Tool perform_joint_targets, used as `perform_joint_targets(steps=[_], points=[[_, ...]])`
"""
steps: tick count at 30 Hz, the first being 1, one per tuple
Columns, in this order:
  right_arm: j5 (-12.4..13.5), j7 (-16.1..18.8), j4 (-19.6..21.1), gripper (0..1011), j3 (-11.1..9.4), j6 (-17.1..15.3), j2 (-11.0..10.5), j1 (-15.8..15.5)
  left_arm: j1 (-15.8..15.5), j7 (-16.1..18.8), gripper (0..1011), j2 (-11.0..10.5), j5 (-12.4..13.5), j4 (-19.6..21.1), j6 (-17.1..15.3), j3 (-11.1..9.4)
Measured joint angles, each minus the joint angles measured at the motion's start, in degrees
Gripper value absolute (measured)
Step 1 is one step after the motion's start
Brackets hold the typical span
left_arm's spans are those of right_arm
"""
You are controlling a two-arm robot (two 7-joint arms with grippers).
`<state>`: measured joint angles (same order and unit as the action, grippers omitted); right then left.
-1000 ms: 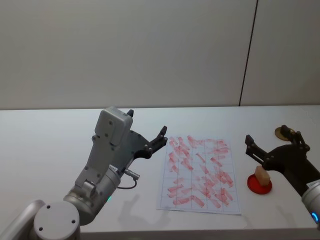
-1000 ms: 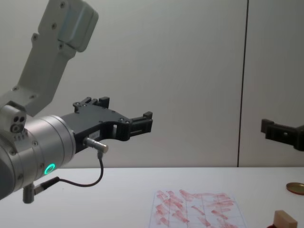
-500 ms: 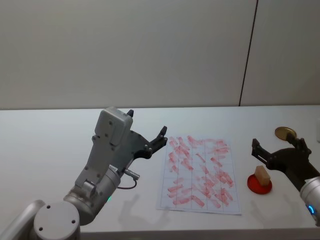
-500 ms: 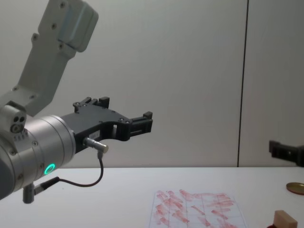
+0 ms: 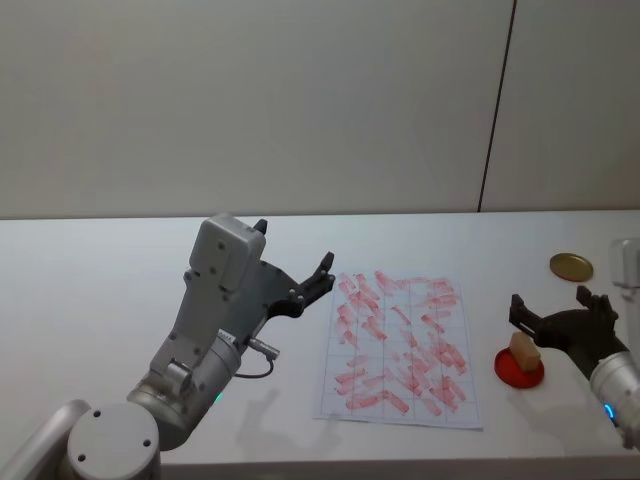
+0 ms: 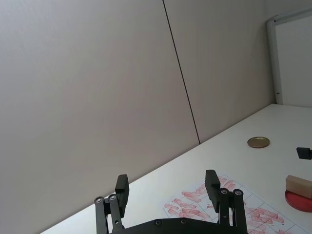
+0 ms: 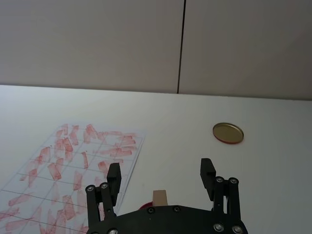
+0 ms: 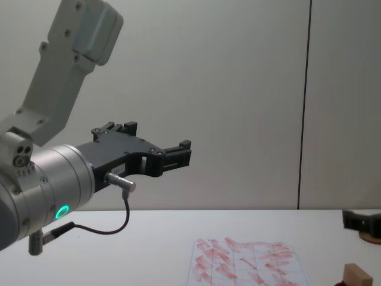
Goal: Use the one hand to pick up the stamp and affix it onto the A4 paper.
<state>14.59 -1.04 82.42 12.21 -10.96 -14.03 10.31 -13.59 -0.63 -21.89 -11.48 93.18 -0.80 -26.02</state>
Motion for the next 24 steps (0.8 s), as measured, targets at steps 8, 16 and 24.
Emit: perform_joint_targets(steps=[8, 16, 24], points=[[0.0, -0.3, -5.3, 1001, 0.1, -1.7, 1.3, 2.6, 0.0, 0.0, 993, 0.0, 0.0, 0.0, 0.0, 0.0], [0.6, -0.4, -9.3, 1001, 0.1, -3.2, 2.2, 4.3, 0.0, 0.0, 993, 0.0, 0.0, 0.0, 0.0, 0.0], [1.1, -0.4, -13.4, 1001, 0.1, -4.2, 3.0, 5.8, 0.0, 0.0, 993, 0.0, 0.0, 0.0, 0.0, 0.0]])
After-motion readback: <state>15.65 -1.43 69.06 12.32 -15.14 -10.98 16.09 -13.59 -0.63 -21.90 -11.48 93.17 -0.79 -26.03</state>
